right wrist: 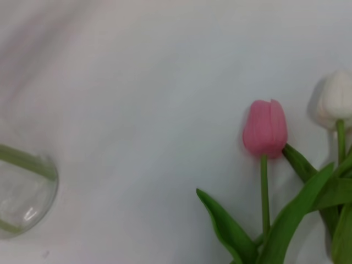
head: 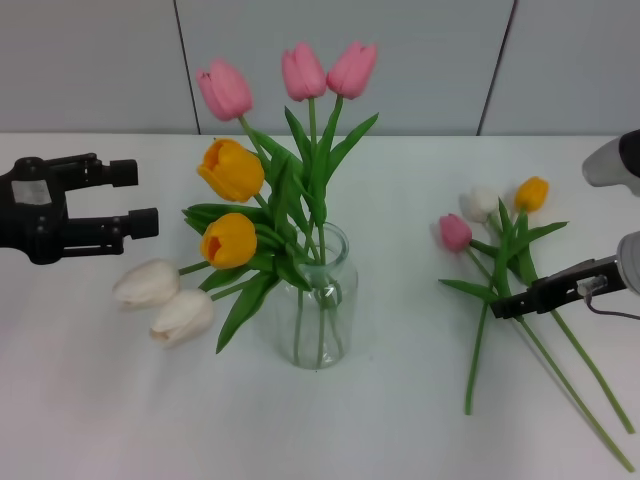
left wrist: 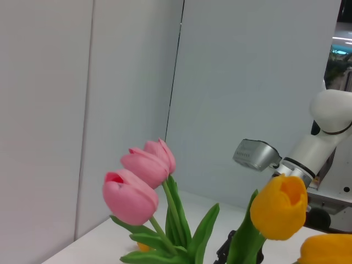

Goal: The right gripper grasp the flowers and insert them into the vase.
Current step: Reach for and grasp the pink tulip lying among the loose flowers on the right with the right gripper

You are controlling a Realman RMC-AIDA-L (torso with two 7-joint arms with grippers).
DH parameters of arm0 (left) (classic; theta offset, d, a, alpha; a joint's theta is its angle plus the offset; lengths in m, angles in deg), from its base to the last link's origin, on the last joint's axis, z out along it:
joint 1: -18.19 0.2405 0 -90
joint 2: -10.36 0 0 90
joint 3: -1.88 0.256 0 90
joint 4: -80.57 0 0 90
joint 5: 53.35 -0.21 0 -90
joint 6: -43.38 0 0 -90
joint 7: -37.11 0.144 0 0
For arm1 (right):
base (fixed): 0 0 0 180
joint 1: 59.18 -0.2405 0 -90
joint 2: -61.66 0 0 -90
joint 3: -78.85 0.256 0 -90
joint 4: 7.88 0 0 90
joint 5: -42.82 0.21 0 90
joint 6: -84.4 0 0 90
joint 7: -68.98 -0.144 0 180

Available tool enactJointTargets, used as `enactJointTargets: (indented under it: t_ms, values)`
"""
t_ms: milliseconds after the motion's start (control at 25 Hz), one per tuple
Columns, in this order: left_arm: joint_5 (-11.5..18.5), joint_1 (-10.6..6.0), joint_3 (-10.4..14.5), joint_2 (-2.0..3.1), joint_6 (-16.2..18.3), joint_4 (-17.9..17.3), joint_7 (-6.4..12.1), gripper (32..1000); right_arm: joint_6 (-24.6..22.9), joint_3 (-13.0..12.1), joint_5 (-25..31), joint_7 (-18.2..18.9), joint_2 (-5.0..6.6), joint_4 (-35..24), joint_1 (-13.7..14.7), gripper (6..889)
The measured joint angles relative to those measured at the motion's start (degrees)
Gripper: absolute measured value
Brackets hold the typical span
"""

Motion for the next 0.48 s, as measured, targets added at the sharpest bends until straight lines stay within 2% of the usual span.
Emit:
enactJointTargets:
  t_ms: [200,360,480]
  values:
    - [0.2,0.13,0.0,-0.17,0.0,0.0,0.25,830,-2.5,-0.4,-0.1,0.5,-0.11,2.3,-0.6,827]
    - [0.2,0.15,0.0,-0.6,0.1,0.0,0.25,830,-4.7,-0.9,-0.1,0.6,-0.2,4.2,-1.2,827]
    - [0.2,0.13,0.0,-0.66,0.1,0.0,0.27,830,-5.3,-0.9,0.0,0.8,-0.27,4.8,-1.3,827]
